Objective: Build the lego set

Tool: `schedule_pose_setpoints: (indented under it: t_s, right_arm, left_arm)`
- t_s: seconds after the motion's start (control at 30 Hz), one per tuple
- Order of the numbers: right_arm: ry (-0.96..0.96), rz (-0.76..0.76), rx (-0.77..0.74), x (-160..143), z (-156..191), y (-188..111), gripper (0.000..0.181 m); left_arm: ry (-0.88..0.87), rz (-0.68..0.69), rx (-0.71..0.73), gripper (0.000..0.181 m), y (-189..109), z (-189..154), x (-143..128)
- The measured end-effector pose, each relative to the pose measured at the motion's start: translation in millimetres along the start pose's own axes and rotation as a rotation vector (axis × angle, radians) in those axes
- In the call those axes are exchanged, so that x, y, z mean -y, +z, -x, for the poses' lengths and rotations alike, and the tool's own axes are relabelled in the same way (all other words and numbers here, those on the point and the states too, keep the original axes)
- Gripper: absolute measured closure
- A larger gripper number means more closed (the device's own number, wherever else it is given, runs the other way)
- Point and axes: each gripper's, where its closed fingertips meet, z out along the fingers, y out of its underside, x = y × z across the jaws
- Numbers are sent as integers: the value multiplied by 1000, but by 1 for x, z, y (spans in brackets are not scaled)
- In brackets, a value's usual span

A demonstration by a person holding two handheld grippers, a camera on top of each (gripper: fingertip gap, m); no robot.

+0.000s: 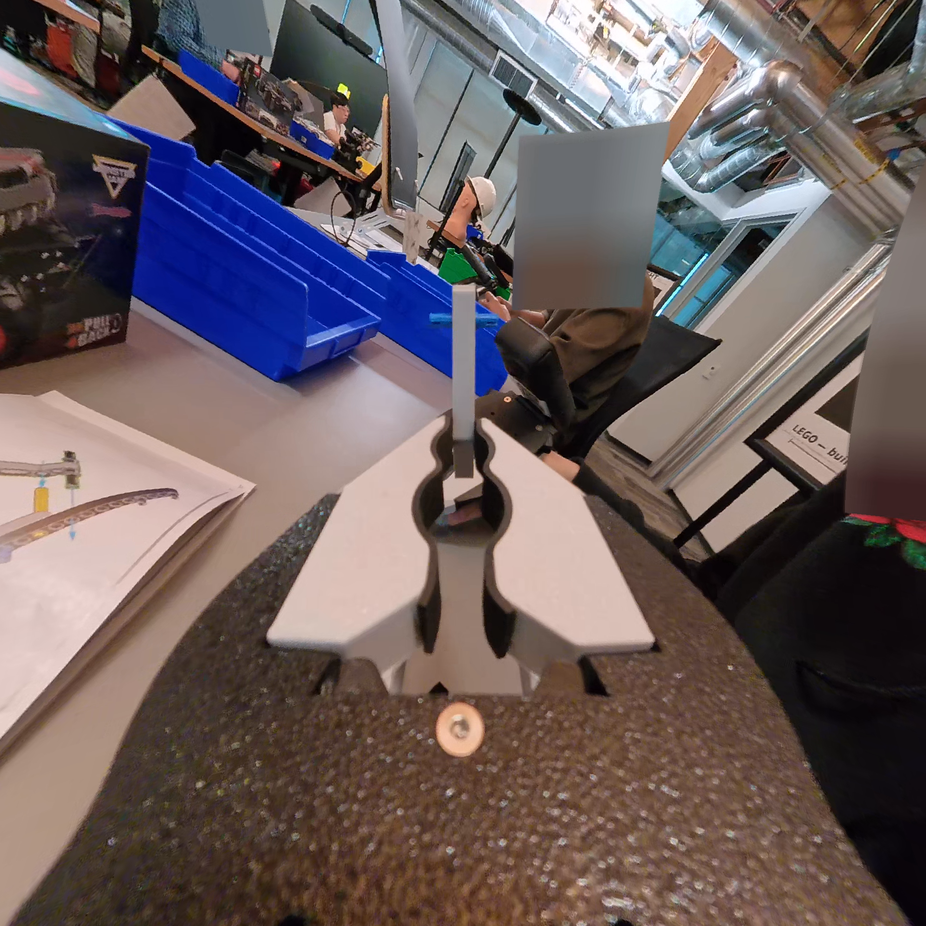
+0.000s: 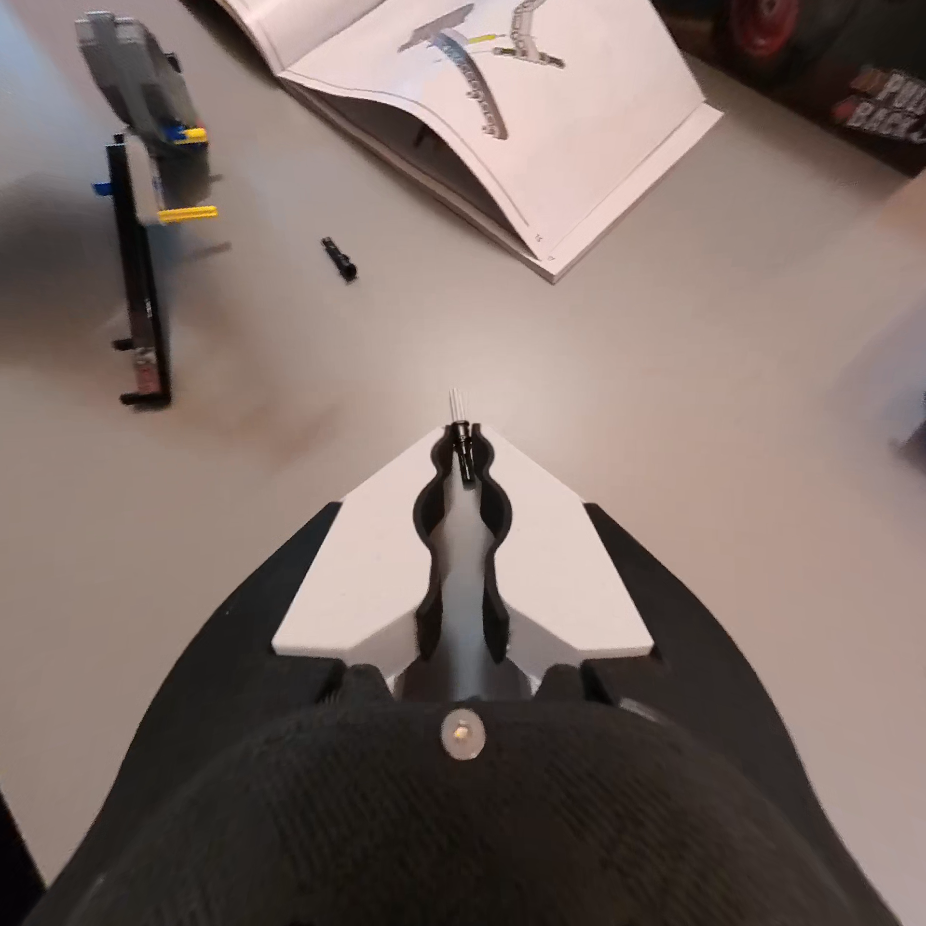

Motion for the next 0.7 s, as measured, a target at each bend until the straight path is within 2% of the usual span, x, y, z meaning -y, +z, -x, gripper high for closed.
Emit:
schedule_pose_setpoints:
  t_s: [0.13,0.3,0.4,0.6,0.67,0.7]
  right_arm:
    - [-104,-39,55,5,12,-4,178]
    - [-258,-486,247,68,56,-47,177]
    - [-337,-665,292,87,73,-67,177]
    - [-379,-819,329,104,89,-82,178]
    - [-348,-753,333,98,85,-76,177]
    - [-329,-671,257,92,71,-66,177]
  left_arm:
    - [-53,-2,-60,176,2,-7,-2]
    - [-156,-8,-208,176,1,-24,0]
    - [-201,-14,-301,175,1,-37,3]
    - [-307,-78,-385,175,3,-44,12]
    - [-316,-71,-361,176,4,-41,11]
    - [-298,-52,-320,176,5,-36,8]
